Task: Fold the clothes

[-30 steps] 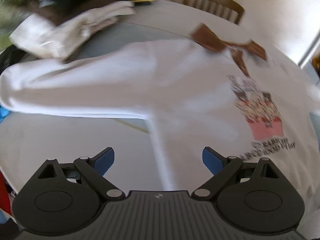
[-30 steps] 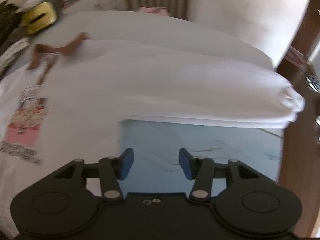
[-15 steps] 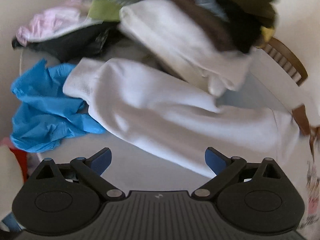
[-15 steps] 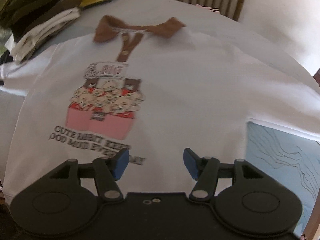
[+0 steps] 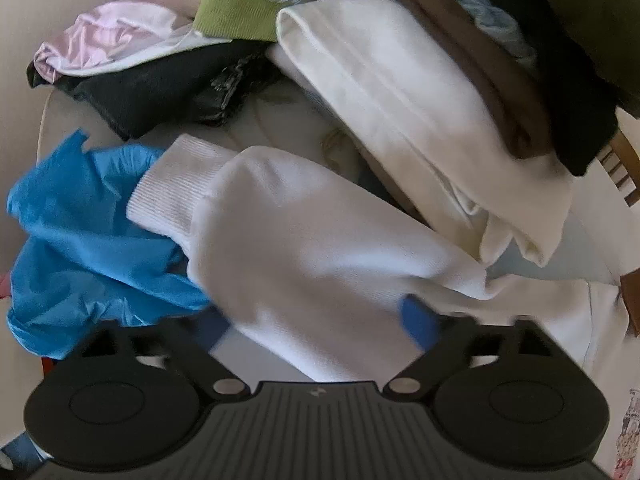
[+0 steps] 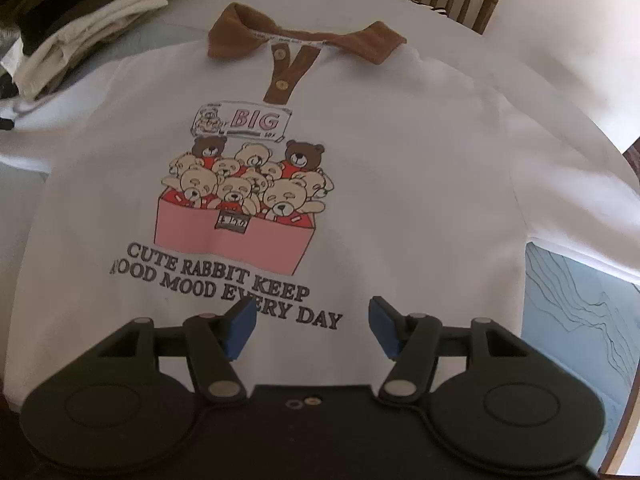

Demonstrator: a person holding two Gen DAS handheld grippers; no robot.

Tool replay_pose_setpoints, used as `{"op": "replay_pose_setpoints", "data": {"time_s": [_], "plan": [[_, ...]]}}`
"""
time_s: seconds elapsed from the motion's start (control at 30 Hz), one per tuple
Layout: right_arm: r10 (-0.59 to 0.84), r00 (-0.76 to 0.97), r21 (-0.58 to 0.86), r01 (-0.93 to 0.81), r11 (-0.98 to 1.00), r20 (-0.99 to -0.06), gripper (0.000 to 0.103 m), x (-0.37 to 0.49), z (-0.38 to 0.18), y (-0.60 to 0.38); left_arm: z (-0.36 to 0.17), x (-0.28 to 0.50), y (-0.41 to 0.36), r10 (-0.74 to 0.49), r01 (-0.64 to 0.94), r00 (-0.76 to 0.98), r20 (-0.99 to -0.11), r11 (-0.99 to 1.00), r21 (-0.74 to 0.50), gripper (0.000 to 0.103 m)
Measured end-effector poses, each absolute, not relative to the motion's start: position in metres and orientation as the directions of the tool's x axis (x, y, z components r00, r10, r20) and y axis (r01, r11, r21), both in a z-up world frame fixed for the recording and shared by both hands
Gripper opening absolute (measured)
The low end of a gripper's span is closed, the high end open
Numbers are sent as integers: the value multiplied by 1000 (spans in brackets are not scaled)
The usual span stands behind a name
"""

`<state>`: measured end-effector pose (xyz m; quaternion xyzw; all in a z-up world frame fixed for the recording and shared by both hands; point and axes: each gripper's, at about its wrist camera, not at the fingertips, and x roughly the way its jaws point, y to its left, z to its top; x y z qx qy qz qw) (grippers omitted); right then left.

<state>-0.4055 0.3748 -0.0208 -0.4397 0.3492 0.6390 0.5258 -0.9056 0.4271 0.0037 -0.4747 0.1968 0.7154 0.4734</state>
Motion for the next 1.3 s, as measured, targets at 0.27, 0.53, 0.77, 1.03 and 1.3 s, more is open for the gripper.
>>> {"op": "replay_pose_setpoints", "data": {"time_s": [0.27,0.53,0.77,1.03,1.3], "plan": [[441,-197,-91,-829,-551,-875,103,-480,-22,400,18,-883,414,538,-891,-173,-825,-442,-102,19],[411,-242,-101,-748,-656,-879,103,-515,-42,430,37,-868,405,607,-923,-270,-747,-384,22,19],[383,-280,-69,-723,-687,-880,103,-515,-50,440,55,-799,391,749,-964,-266,-607,-190,187,15],[372,-320,-25,-729,-684,-871,103,-506,-50,443,62,-709,379,856,-925,-121,-503,87,371,11],[364,-313,-23,-730,-683,-877,103,-493,-47,440,46,-670,387,807,-925,-42,-589,192,328,13]]}}
